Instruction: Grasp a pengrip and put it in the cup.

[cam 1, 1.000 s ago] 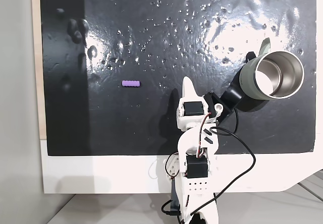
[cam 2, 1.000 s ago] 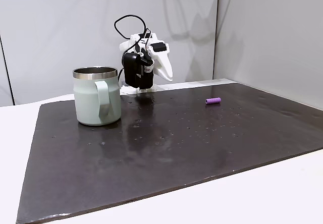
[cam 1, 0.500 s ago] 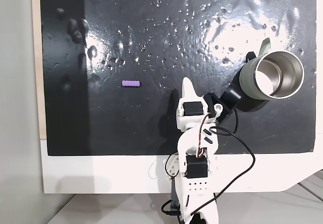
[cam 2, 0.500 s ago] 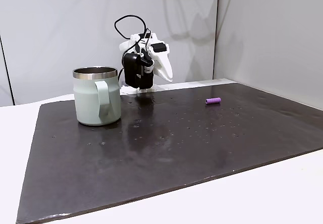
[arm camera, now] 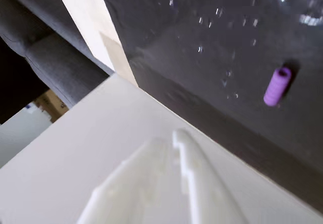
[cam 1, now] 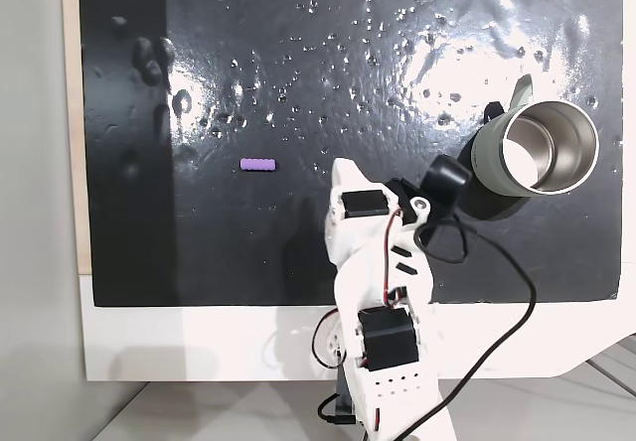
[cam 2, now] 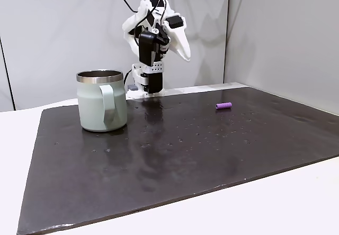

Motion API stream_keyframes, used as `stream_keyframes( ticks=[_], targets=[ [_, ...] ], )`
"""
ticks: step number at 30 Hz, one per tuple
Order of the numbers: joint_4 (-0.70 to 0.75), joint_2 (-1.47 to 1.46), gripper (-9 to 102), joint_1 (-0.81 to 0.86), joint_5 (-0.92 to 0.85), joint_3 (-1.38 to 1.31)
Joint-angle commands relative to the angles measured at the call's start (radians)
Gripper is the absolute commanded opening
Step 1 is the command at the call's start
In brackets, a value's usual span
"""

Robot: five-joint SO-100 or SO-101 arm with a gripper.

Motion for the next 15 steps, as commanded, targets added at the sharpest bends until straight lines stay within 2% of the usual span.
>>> stream_keyframes(
  ticks=[1,5,9,11,15],
  targets=[
    [0.129,-0.202,0,-0.064,0.13,-0.255],
    [0.308,-0.453,0,-0.118,0.273,-0.518],
    [0.373,-0.589,0,-0.17,0.365,-0.635],
    [0.396,-0.652,5,-0.198,0.4,-0.68],
    [0.419,-0.762,20,-0.262,0.434,-0.752]
  ],
)
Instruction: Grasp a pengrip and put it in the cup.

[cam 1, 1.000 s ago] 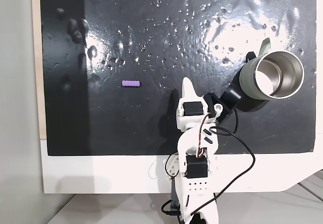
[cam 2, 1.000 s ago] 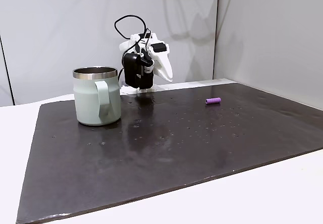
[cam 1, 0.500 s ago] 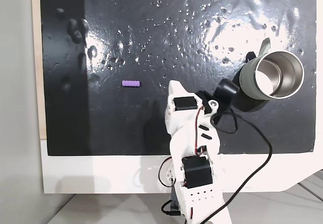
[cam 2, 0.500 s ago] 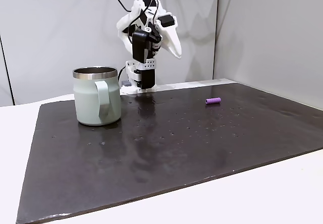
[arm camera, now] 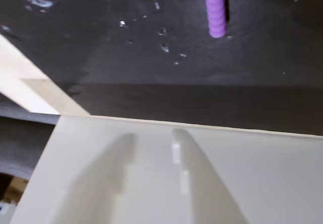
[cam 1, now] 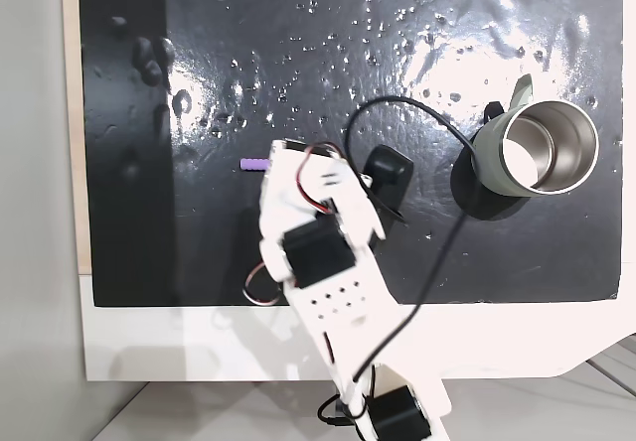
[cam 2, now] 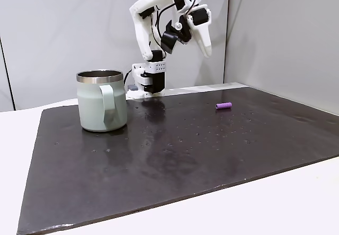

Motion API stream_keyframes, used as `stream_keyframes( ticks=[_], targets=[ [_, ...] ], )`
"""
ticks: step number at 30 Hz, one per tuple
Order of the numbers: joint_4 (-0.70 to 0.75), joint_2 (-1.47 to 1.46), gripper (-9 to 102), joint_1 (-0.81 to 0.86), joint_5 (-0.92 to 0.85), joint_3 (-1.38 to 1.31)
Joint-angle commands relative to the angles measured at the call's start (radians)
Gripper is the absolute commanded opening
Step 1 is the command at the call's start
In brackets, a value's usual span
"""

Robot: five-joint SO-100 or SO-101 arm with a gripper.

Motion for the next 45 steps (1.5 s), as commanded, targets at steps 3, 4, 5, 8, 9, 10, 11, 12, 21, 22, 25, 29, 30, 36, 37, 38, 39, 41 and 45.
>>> stream_keyframes(
  ticks=[3,4,5,8,9,10,11,12,21,22,25,29,30,36,37,38,39,41,45],
  targets=[
    [0.018,-0.123,27,-0.077,0.046,-0.126],
    [0.018,-0.149,28,-0.086,0.051,-0.14],
    [0.018,-0.175,28,-0.092,0.055,-0.152],
    [0.012,-0.256,28,-0.1,0.072,-0.181],
    [0.012,-0.282,28,-0.1,0.081,-0.189],
    [0.012,-0.305,28,-0.103,0.089,-0.196],
    [0.012,-0.33,28,-0.104,0.098,-0.202],
    [0.012,-0.354,28,-0.107,0.107,-0.209],
    [-0.044,-0.525,28,-0.164,0.163,-0.206],
    [-0.058,-0.538,28,-0.169,0.164,-0.206],
    [-0.083,-0.58,27,-0.179,0.149,-0.221],
    [-0.098,-0.63,26,-0.187,0.141,-0.225],
    [-0.101,-0.644,25,-0.187,0.14,-0.225],
    [-0.115,-0.721,23,-0.183,0.132,-0.225],
    [-0.121,-0.729,23,-0.181,0.13,-0.225],
    [-0.129,-0.738,22,-0.178,0.129,-0.225],
    [-0.133,-0.746,21,-0.175,0.126,-0.225],
    [-0.143,-0.761,20,-0.175,0.121,-0.225],
    [-0.164,-0.782,17,-0.175,0.114,-0.225]
  ],
)
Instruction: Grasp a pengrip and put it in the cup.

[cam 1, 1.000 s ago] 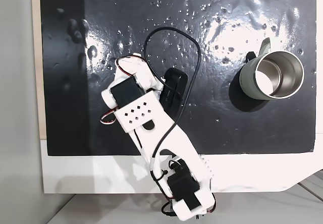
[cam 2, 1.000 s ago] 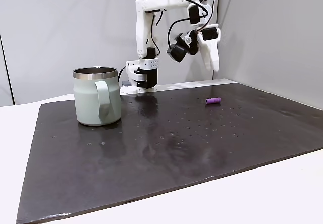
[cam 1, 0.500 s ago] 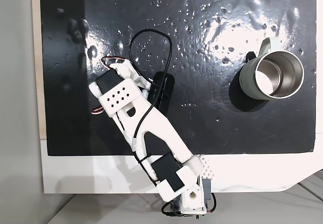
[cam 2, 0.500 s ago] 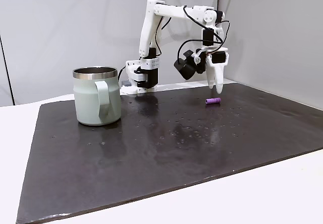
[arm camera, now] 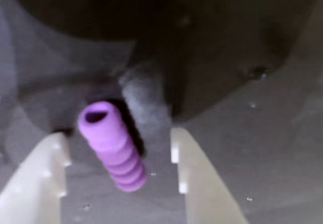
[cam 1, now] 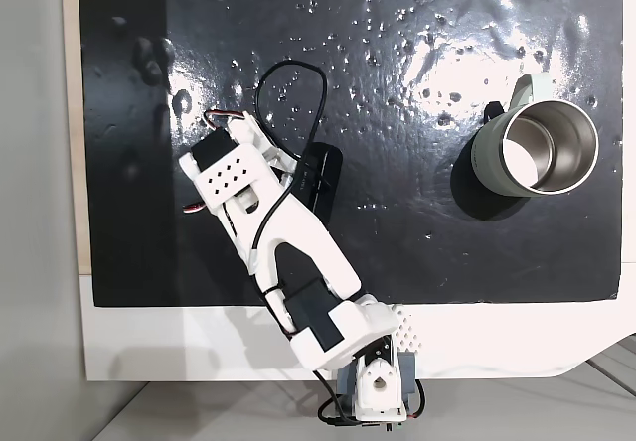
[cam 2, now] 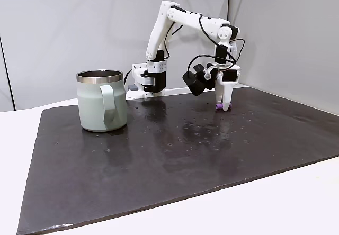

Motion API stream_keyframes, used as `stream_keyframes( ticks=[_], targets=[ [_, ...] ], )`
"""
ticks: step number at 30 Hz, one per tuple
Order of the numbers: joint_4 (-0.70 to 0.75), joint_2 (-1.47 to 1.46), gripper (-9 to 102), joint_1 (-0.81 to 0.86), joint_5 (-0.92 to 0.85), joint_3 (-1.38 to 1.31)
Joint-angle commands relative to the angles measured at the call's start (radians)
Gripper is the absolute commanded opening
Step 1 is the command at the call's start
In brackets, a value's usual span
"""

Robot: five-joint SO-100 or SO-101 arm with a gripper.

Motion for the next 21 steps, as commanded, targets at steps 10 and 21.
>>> stream_keyframes(
  ticks=[10,21],
  targets=[
    [-0.032,-0.011,0,0.017,-0.017,-0.063],
    [0.17,0.212,0,0.046,-0.054,-0.273]
  ],
)
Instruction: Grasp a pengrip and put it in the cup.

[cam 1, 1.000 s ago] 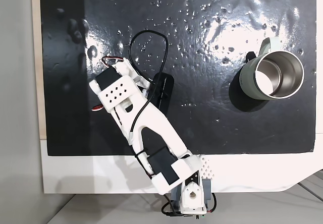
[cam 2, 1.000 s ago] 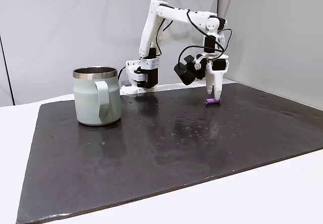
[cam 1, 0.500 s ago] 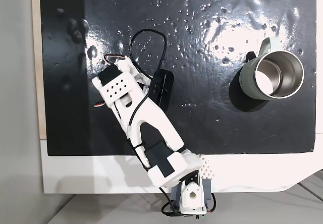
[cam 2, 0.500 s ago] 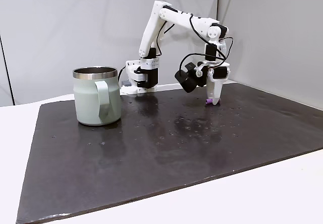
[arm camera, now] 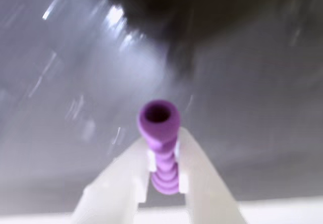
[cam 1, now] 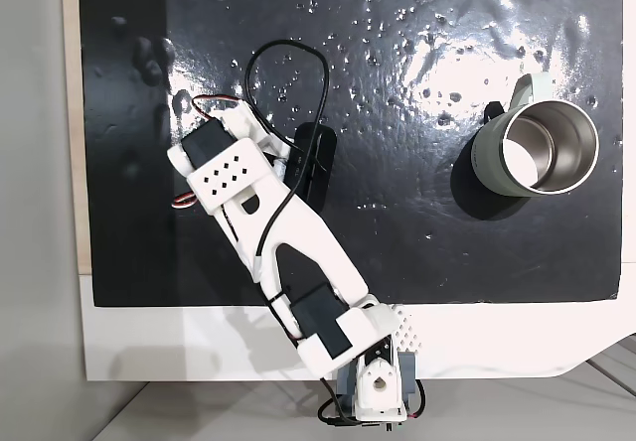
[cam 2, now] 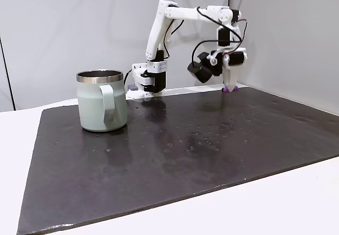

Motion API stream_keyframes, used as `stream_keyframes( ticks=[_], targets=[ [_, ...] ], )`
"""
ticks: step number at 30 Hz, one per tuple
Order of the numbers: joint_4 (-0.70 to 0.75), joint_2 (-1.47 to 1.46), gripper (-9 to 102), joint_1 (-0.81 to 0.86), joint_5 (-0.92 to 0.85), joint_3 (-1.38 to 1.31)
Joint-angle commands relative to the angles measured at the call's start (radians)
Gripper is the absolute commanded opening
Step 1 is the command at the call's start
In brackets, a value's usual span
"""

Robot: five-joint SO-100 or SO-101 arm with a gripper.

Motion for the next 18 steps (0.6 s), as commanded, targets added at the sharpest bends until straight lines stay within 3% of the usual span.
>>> stream_keyframes(
  ticks=[1,18],
  targets=[
    [0.043,0.155,0,0.037,-0.041,-0.077],
    [0.117,0.448,0,0.179,-0.276,-0.155]
  ],
)
